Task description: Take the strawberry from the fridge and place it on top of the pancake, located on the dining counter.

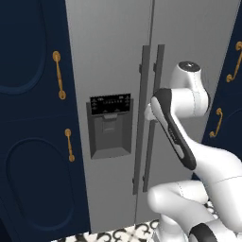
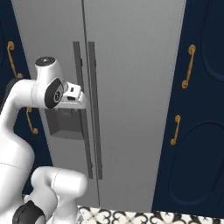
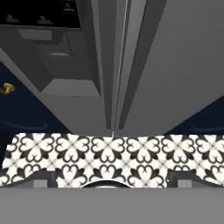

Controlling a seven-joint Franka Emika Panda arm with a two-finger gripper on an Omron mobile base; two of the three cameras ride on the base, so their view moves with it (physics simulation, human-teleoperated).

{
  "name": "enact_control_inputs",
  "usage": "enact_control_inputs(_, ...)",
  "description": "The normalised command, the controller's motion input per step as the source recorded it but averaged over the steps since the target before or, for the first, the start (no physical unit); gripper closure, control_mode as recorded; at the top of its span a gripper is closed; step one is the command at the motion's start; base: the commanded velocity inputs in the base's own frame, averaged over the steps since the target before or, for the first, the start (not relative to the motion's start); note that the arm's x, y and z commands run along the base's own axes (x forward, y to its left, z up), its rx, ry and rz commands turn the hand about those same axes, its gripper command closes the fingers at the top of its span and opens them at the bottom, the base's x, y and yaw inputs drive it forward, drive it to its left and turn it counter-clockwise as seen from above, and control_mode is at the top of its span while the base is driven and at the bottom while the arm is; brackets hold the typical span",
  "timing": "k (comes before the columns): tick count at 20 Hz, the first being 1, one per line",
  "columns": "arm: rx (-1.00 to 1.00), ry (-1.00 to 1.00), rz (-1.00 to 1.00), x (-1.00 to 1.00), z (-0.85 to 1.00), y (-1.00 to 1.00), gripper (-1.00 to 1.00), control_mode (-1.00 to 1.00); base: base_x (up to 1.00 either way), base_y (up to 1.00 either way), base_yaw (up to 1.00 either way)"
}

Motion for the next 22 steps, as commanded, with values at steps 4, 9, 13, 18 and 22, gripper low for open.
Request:
enact_control_inputs(4,0.00,-0.21,0.05,0.78,0.09,-0.31,-1.00,-1.00,0.00,0.00,0.00)
enact_control_inputs(9,0.02,-0.24,0.05,0.66,0.05,-0.42,-1.00,-1.00,0.00,0.00,0.00)
enact_control_inputs(13,0.08,-0.17,0.02,0.61,-0.07,-0.09,-1.00,-1.00,0.00,0.00,0.00)
enact_control_inputs(18,0.05,-0.13,0.00,0.64,-0.12,0.00,-1.00,-1.00,0.00,0.00,0.00)
enact_control_inputs(22,0.00,-0.04,0.00,0.45,-0.06,0.00,-1.00,-1.00,0.00,0.00,0.00)
